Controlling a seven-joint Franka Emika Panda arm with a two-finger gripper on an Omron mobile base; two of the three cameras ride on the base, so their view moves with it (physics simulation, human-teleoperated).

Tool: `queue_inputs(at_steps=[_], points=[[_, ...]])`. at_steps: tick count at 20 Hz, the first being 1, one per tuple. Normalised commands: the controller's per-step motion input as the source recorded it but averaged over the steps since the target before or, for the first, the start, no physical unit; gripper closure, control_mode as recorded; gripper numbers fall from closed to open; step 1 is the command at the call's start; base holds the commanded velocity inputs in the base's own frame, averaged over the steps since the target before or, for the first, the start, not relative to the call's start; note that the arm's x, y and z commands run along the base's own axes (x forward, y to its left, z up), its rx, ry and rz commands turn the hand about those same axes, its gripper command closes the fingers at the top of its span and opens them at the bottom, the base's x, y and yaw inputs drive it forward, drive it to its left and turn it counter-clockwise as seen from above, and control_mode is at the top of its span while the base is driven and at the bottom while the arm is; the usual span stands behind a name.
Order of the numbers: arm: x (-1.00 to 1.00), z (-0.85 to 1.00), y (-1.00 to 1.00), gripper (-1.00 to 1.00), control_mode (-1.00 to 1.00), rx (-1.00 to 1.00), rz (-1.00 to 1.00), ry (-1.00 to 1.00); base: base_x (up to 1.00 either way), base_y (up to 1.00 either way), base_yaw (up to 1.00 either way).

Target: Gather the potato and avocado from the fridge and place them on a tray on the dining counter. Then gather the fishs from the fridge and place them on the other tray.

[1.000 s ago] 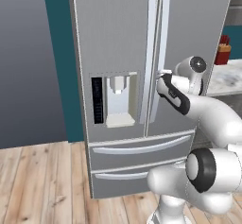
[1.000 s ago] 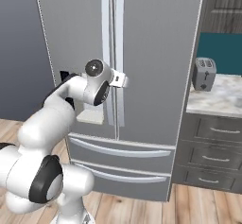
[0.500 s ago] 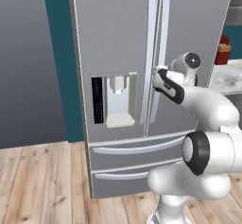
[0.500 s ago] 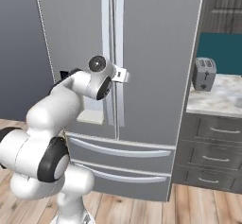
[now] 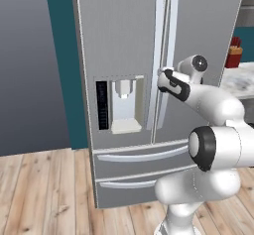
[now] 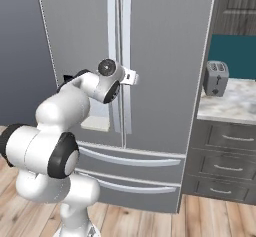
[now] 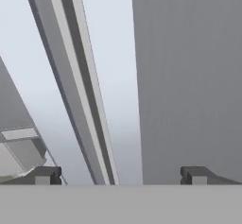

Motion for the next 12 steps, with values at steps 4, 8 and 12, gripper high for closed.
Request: queue_inputs(at_steps=[4,8,12], points=[[0.22,0.0,-0.08,-1.0,-1.0,0.0,0.0,-0.01,0.0,0.0,0.0],[0.26,-0.03,-0.05,-1.0,-1.0,0.0,0.0,0.0,0.0,0.0,0.0],[0.29,-0.11,-0.01,-1.0,-1.0,0.0,0.0,0.0,0.0,0.0,0.0]])
